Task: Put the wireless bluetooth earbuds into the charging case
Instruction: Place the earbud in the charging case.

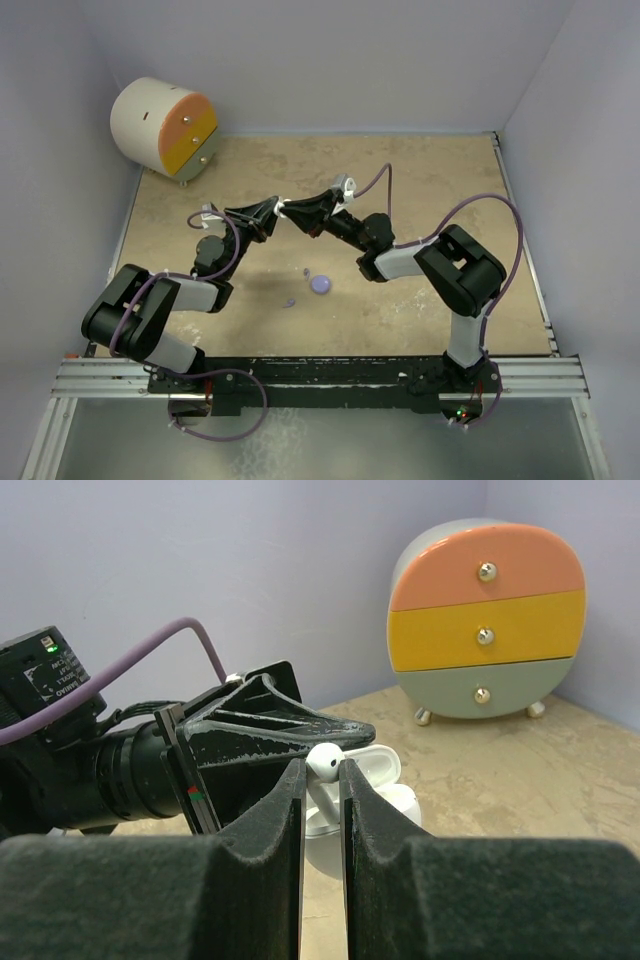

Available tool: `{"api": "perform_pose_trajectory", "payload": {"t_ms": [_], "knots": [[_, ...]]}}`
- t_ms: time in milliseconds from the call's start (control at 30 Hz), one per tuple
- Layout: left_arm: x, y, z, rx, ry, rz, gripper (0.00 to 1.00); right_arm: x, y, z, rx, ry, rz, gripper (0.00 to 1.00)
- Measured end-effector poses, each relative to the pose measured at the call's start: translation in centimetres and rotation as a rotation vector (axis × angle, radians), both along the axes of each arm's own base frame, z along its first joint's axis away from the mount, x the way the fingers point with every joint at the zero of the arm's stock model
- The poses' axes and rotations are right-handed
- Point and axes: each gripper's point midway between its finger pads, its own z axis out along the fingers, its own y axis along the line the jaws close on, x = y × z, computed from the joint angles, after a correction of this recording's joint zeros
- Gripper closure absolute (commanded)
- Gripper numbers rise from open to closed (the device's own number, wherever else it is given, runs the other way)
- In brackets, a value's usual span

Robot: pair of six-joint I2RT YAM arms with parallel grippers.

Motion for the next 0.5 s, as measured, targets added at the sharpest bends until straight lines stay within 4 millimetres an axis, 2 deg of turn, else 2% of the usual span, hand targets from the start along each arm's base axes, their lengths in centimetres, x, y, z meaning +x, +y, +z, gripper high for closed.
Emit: {"api": "perform_pose_trajectory", "payload": {"t_ms": [500], "knots": [[0.02,0.10,0.16,-0.005,-0.005,0.005,1.00,0.57,-0.53,0.07,0.001,-0.001,-0.015,1.00]]}}
